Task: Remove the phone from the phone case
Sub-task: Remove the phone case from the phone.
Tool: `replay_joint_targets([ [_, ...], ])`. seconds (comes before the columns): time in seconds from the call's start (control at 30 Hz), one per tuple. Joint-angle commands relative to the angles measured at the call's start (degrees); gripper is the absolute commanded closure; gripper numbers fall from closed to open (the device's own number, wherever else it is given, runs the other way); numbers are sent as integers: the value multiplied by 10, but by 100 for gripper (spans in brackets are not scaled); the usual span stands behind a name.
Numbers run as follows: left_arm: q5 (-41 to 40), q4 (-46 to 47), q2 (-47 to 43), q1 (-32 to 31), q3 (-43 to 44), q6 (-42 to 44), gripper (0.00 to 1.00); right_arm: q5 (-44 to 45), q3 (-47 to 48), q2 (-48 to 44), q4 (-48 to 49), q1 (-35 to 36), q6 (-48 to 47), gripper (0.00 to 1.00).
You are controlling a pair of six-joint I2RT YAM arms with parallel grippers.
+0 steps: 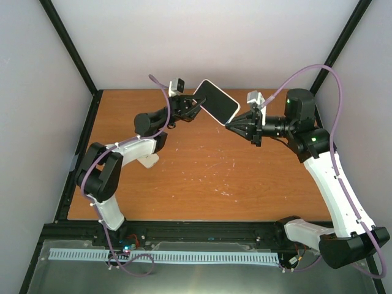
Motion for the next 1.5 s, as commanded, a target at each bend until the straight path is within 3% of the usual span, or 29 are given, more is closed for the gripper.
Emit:
replay_joint_targets([
  [0.0, 46, 46, 16, -18, 12, -10, 100, 91, -2, -12, 143, 0, 80, 97],
  [0.2, 47, 77, 14, -21, 20, -23, 100, 146, -2, 6, 138, -14, 134, 97],
  [0.37, 48, 128, 33, -27, 43, -64, 100, 182, -6, 6, 124, -16, 110, 97],
  [0.67, 104, 146, 77, -43, 97, -120, 100, -51, 9, 8, 105, -15, -82, 97],
  [0.8, 113, 153, 84, -55, 115, -129, 100, -27, 29, 28, 142, -15, -35, 97],
  [0.93, 104, 122, 59, -54, 104, -84, 100, 12, 0, 21, 161, -14, 15, 97],
  [0.97, 100, 124, 55, -53, 105, -77, 100, 27, -11, 12, 156, -14, 16, 95],
  [1.07, 87, 106, 30, -43, 94, -32, 100, 75, -33, -18, 114, -15, 20, 60],
  [1.13, 94, 48, 1, -38, 86, 36, 100, 62, -37, -29, 76, -15, 9, 42],
  [1.17, 103, 13, -15, -38, 86, 73, 100, 54, -41, -34, 63, -15, 6, 38],
  [1.33, 116, -63, -50, -38, 78, 171, 100, 72, -50, -44, 23, -15, 21, 33],
  [1.47, 110, -67, -52, -36, 66, 179, 100, 44, -64, -43, 42, -15, 28, 43],
])
